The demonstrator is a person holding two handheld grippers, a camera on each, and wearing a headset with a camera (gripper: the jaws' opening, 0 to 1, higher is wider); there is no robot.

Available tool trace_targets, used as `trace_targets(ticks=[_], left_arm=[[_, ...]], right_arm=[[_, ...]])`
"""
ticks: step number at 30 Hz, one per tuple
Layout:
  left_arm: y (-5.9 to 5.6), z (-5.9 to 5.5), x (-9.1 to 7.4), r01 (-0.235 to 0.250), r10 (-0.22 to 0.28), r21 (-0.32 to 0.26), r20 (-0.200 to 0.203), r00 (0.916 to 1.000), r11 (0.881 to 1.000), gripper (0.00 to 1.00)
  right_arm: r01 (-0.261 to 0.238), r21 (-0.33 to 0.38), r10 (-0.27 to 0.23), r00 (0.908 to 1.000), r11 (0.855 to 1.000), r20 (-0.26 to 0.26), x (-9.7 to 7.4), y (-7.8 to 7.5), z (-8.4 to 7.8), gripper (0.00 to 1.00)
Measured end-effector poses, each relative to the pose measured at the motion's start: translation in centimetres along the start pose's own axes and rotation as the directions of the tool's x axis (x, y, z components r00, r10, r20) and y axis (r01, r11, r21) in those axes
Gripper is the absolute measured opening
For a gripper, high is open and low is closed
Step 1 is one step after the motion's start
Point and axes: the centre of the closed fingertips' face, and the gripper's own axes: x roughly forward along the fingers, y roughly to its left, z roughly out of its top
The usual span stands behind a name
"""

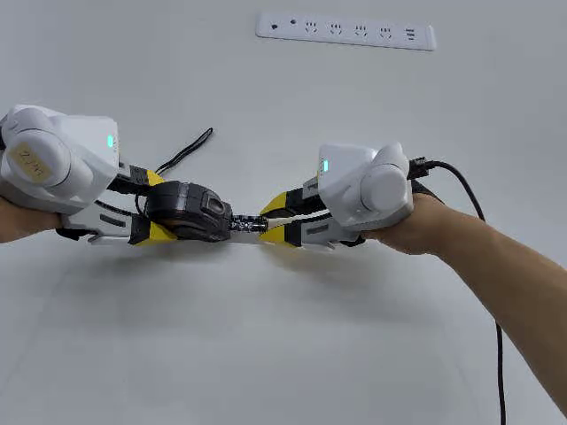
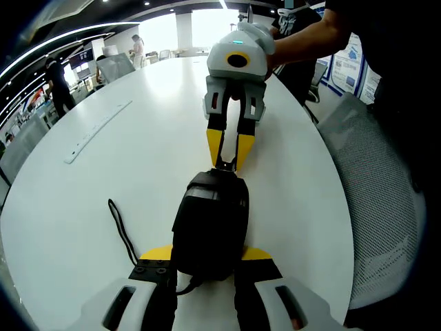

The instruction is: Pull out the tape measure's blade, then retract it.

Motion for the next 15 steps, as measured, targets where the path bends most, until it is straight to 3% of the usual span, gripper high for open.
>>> trace_targets(ticks=[15], left_arm=[[-0.03,0.04,0.03,0.003,-0.003,-0.003,0.004,1.0000,1.000,0.28]], right_arm=[[0.000,0.010,0.000,1.0000,1.000,0.001,-0.94,0.01,-0.74,0.11]])
